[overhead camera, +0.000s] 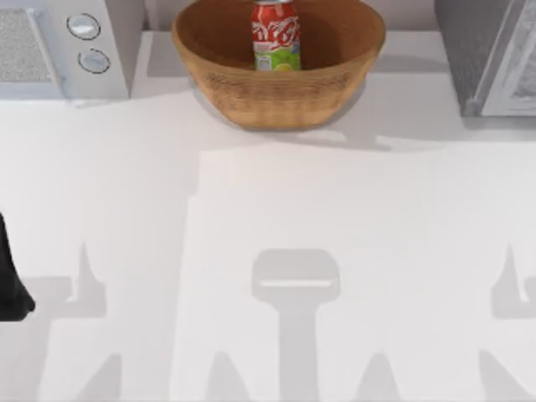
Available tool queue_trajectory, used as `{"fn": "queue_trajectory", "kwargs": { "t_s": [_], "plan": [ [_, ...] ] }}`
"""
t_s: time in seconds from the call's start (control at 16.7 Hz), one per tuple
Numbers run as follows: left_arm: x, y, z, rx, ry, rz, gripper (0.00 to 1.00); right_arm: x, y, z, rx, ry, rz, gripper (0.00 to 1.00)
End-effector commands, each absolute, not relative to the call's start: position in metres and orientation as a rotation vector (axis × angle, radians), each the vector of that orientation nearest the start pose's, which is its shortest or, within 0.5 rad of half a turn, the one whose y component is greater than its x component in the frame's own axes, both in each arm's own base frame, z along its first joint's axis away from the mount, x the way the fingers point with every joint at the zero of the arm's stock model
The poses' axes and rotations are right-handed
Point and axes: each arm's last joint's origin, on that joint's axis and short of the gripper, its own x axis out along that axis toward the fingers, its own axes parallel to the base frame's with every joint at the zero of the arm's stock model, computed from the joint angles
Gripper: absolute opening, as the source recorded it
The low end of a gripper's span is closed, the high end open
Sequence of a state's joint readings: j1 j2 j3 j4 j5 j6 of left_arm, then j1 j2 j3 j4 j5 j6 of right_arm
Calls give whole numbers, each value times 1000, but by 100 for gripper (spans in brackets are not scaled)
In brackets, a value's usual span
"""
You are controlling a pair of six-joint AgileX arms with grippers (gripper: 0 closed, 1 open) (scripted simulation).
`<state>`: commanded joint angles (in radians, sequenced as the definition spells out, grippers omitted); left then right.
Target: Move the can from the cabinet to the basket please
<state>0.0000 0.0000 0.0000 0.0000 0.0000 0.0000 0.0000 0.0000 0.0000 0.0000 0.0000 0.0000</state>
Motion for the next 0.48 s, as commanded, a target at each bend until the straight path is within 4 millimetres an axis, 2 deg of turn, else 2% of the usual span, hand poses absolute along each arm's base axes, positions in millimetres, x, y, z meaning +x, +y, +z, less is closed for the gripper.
{"fn": "queue_trajectory", "kwargs": {
  "t_s": [0.24,0.48],
  "plan": [
    [106,-1,160,0,0,0,100,107,-3,165,-1,-12,1,100],
    [106,-1,160,0,0,0,100,117,-17,186,-10,-52,-1,100]
  ]
}}
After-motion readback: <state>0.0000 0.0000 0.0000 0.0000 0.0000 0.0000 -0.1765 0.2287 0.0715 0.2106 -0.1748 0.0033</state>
